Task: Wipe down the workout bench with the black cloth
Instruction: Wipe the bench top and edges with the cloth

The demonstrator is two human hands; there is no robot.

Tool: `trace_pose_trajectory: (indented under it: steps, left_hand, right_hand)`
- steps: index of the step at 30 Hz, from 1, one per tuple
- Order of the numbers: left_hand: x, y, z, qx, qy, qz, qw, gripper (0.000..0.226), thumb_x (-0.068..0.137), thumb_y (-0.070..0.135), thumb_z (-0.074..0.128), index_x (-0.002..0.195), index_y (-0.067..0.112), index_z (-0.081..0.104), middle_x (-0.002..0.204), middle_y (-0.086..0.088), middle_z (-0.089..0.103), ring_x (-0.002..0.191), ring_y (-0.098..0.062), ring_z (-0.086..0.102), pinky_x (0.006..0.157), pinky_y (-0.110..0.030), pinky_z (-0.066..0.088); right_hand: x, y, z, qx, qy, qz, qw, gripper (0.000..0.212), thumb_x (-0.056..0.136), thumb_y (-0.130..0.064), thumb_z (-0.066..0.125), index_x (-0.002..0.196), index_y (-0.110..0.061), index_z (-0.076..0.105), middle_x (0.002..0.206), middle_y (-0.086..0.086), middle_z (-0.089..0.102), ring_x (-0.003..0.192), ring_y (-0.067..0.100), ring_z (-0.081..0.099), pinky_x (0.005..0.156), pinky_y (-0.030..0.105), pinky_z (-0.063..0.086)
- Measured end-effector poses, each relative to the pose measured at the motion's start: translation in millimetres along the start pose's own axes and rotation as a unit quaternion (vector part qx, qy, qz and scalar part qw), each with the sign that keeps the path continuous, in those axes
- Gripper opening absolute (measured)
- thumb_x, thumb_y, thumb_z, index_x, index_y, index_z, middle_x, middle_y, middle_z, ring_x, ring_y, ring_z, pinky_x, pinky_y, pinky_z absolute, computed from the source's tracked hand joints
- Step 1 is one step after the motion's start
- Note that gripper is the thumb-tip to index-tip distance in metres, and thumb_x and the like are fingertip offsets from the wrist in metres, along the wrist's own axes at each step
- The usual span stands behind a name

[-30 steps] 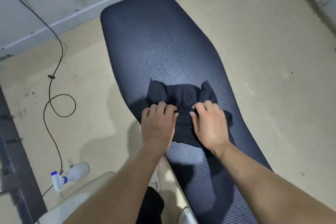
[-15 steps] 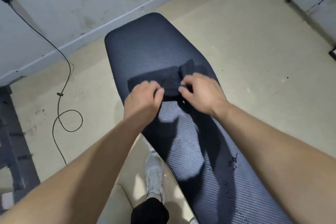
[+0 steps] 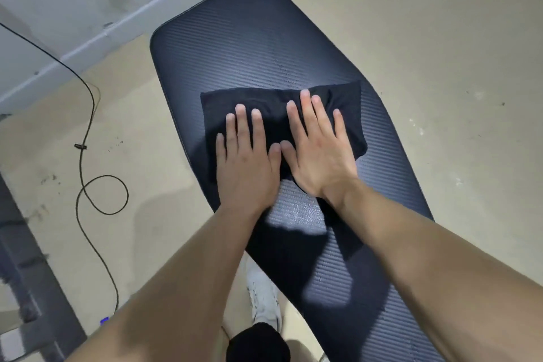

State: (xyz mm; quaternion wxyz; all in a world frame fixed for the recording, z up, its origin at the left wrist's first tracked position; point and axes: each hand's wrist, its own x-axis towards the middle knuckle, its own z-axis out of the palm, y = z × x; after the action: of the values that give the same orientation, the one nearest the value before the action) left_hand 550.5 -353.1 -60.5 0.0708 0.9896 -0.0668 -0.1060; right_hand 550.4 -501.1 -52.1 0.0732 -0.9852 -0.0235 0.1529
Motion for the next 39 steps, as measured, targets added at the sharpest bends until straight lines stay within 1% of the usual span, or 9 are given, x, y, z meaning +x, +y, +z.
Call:
trace_pose_trajectory:
  steps: [3,7,9,12,14,20,28,33,39]
  left_hand:
    - [68,-14,-15,0.004,-0.004,0.015,1.0,0.067,0.103,0.048,0.018,0.16,0.014,0.006,0.169,-0.012,0.0,0.156,-0.029,0.003,0.123,-0.049,0.009]
    - [154,-29,-33,0.014,-0.026,0.002,1.0,0.066,0.103,0.048,0.013,0.159,0.019,-0.005,0.168,-0.006,-0.012,0.155,-0.024,-0.009,0.126,-0.045,0.0]
    - [169,-30,-35,0.028,-0.016,0.007,0.999,0.065,0.104,0.047,0.014,0.159,0.019,-0.004,0.169,-0.006,-0.011,0.156,-0.024,-0.008,0.126,-0.045,0.0]
    - [157,-29,-35,0.022,-0.014,0.002,1.0,0.066,0.103,0.048,0.015,0.16,0.019,-0.003,0.169,-0.006,-0.01,0.156,-0.024,-0.008,0.126,-0.045,0.0]
    - [137,-27,-29,0.009,-0.018,0.004,1.0,0.066,0.103,0.048,0.017,0.16,0.019,-0.001,0.169,-0.007,-0.009,0.156,-0.024,-0.007,0.126,-0.045,0.001]
    - [11,9,-3,-0.014,0.006,0.006,1.0,0.068,0.102,0.046,0.024,0.159,0.012,0.011,0.168,-0.016,0.004,0.155,-0.033,0.007,0.124,-0.05,0.01]
    - [-140,75,35,-0.034,-0.011,-0.023,0.999,0.068,0.102,0.046,0.024,0.16,0.013,0.008,0.168,-0.015,0.0,0.155,-0.031,0.004,0.124,-0.049,0.01]
    - [-220,110,56,-0.035,-0.027,-0.014,0.999,0.068,0.102,0.046,0.022,0.16,0.012,0.006,0.168,-0.015,-0.002,0.155,-0.032,0.003,0.123,-0.05,0.011]
    - [-308,143,74,-0.013,-0.069,0.008,0.998,0.07,0.1,0.047,0.025,0.159,0.012,0.012,0.168,-0.016,0.002,0.155,-0.033,0.008,0.123,-0.05,0.016]
  right_hand:
    - [68,-2,-18,0.002,0.002,-0.008,1.0,0.068,0.102,-0.05,0.016,0.159,-0.018,-0.002,0.167,0.007,-0.014,0.154,0.023,-0.012,0.123,0.051,-0.001]
    - [150,-4,-40,-0.001,-0.002,0.003,1.0,0.067,0.103,-0.05,0.014,0.159,-0.02,-0.006,0.167,0.005,-0.018,0.153,0.021,-0.016,0.123,0.051,-0.005]
    - [164,-4,-42,-0.009,0.008,0.0,1.0,0.066,0.103,-0.049,0.014,0.159,-0.02,-0.006,0.167,0.005,-0.018,0.153,0.022,-0.015,0.123,0.051,-0.004]
    - [155,-1,-43,-0.003,0.007,-0.011,1.0,0.067,0.102,-0.05,0.014,0.159,-0.021,-0.006,0.167,0.005,-0.017,0.153,0.022,-0.015,0.123,0.051,-0.004]
    - [137,3,-38,-0.005,0.005,-0.013,1.0,0.066,0.102,-0.05,0.014,0.159,-0.023,-0.006,0.167,0.004,-0.018,0.153,0.022,-0.016,0.123,0.052,-0.005]
    - [28,22,-12,-0.008,-0.005,-0.024,1.0,0.065,0.102,-0.048,0.013,0.158,-0.024,-0.008,0.166,0.004,-0.02,0.153,0.023,-0.016,0.122,0.054,-0.004]
    - [-125,61,26,-0.014,-0.018,-0.021,1.0,0.065,0.103,-0.048,0.015,0.159,-0.024,-0.006,0.167,0.003,-0.018,0.153,0.023,-0.015,0.123,0.053,-0.004]
    - [-210,83,48,-0.008,-0.028,-0.013,1.0,0.065,0.103,-0.048,0.016,0.159,-0.025,-0.006,0.167,0.002,-0.018,0.153,0.023,-0.016,0.122,0.052,-0.004]
    - [-312,105,76,-0.017,-0.056,0.014,0.998,0.066,0.102,-0.05,0.014,0.159,-0.025,-0.006,0.165,0.003,-0.022,0.152,0.026,-0.019,0.121,0.06,0.0]
